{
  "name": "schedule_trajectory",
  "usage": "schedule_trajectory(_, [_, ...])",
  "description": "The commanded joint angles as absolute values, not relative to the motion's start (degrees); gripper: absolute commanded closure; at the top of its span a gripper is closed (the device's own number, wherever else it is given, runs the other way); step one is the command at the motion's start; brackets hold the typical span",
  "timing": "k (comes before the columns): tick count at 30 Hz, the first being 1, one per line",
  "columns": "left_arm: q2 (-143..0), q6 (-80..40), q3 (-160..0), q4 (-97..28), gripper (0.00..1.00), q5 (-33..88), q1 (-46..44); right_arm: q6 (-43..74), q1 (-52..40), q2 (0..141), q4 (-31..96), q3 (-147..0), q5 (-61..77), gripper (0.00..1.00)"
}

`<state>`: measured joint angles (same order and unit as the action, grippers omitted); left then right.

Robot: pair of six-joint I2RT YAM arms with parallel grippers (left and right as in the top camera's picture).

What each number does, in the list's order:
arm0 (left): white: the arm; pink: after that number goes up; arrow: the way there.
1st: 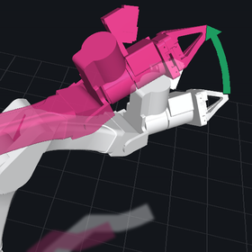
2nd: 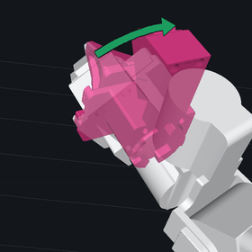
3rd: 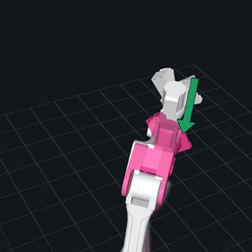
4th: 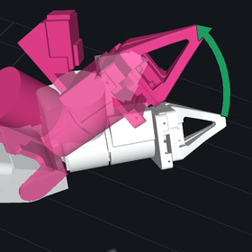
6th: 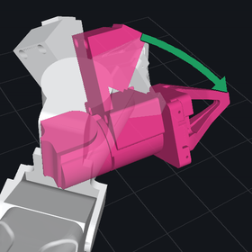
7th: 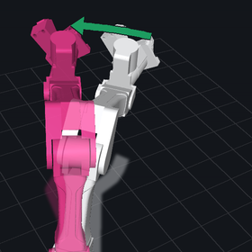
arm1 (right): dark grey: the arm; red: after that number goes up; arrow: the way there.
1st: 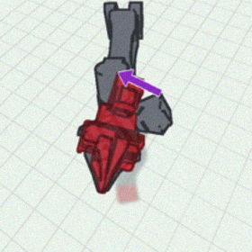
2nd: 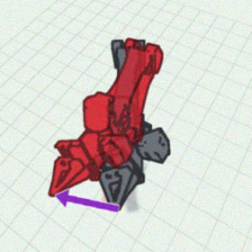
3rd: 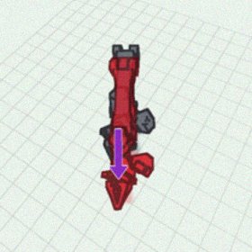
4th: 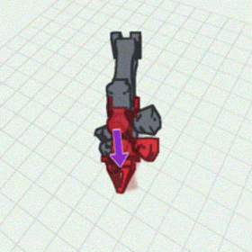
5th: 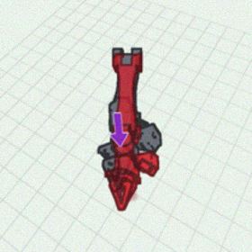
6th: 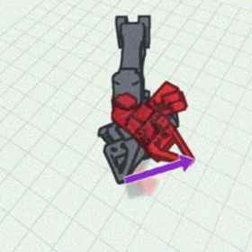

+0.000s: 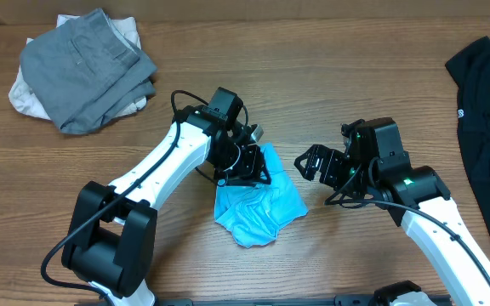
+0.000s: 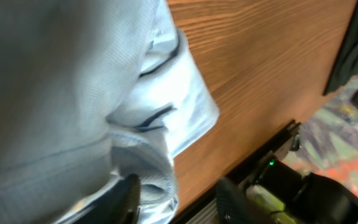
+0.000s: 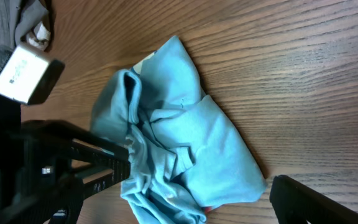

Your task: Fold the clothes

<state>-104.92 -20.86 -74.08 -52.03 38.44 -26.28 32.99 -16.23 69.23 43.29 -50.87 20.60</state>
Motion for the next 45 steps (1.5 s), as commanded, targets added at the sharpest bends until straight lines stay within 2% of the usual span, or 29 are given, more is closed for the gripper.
schedule_trajectory(1, [-105.5,-22.5,-74.1,-50.4,0.48,42.8,-26.7,32.9,-16.3,69.2,42.9,-51.1,20.6,0.00])
schedule_trajectory(5, [-104.9,-22.3,-75.1,-48.2,0.48,46.6,-26.1,32.9,-16.3,69.2,42.9,-51.1,20.6,0.00])
schedule_trajectory(9, [-103.2,-20.2,-79.8,-51.5,0.47,46.1,-23.8,32.9,-16.3,69.2,42.7,-51.1,20.6,0.00])
schedule_trajectory(16, [-101.1,-19.7,-91.8,-71.4,0.46,24.3,-18.9,32.9,-16.3,69.2,42.5,-51.1,20.6,0.00])
schedule_trajectory(19, [-101.1,-19.2,-92.4,-75.3,0.43,14.6,-19.5,33.1,-16.3,69.2,42.3,-51.1,20.6,0.00])
schedule_trajectory(21, [-101.7,-19.3,-91.8,-77.2,0.37,11.0,-20.4,33.1,-16.3,69.2,42.4,-51.1,20.6,0.00])
schedule_trajectory(23, [-102.7,-19.3,-91.2,-77.8,0.37,8.8,-21.3,33.1,-16.3,69.2,42.6,-51.1,20.6,0.00])
schedule_trajectory(35, [-111.5,-19.3,-91.0,-79.6,0.40,8.6,-25.4,33.1,-16.3,69.2,42.7,-51.1,20.6,0.00])
schedule_trajectory(45, [-114.0,-17.7,-91.0,-74.9,0.42,7.2,-26.8,33.1,-16.3,69.2,42.6,-51.1,20.6,0.00])
